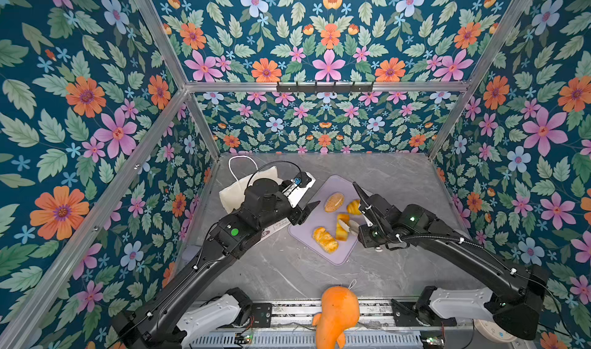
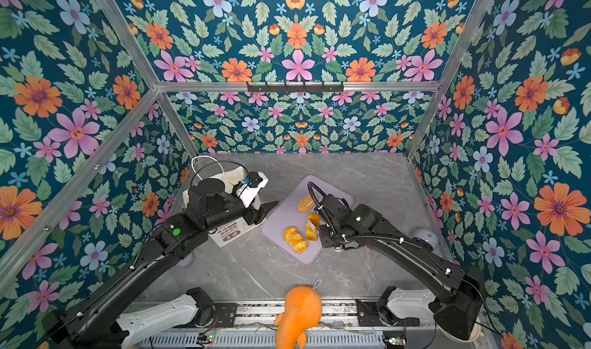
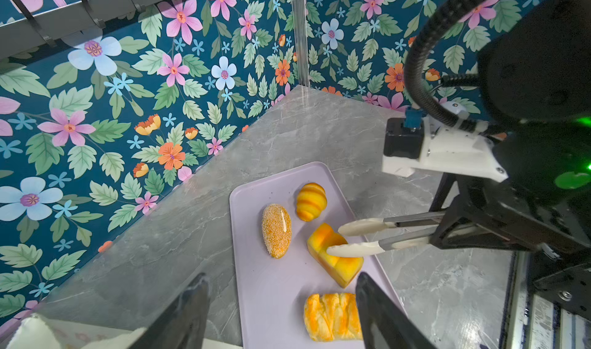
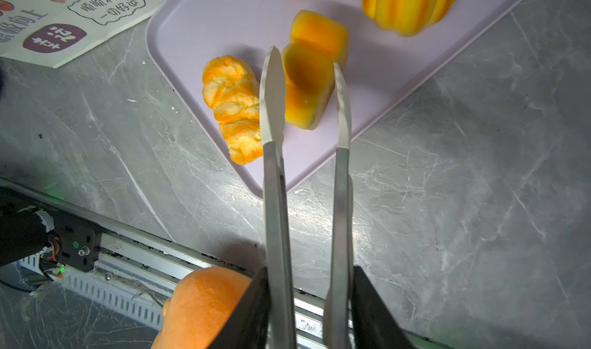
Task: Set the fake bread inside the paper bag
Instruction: 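Lower the tongs with the right gripper onto the yellow segmented roll, then squeeze the tongs shut on the yellow roll with the right gripper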
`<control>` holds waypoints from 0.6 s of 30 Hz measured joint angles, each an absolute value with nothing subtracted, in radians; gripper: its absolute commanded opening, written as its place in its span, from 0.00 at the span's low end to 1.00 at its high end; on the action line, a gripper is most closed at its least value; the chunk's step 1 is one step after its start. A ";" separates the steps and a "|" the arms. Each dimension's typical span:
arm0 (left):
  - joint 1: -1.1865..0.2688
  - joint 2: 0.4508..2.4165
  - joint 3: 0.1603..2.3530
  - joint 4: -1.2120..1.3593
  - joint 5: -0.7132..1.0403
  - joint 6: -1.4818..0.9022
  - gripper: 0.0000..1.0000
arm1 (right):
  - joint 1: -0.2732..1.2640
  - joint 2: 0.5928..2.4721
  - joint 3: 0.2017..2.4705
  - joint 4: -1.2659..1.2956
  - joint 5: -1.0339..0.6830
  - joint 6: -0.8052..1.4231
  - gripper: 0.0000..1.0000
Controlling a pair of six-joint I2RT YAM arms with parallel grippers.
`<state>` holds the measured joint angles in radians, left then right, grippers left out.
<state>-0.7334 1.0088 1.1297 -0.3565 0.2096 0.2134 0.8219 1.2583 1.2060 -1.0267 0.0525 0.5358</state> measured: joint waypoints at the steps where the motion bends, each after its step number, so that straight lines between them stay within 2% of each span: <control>1: -0.733 1.008 1.129 -0.353 0.211 0.213 0.73 | 0.822 1.266 1.211 -1.025 0.054 0.543 0.41; 13: -0.733 1.007 1.124 -0.345 0.225 0.217 0.73 | 0.834 1.313 1.245 -1.014 0.058 0.578 0.49; 18: -0.733 1.002 1.122 -0.344 0.236 0.220 0.73 | 0.834 1.326 1.249 -1.015 0.062 0.595 0.55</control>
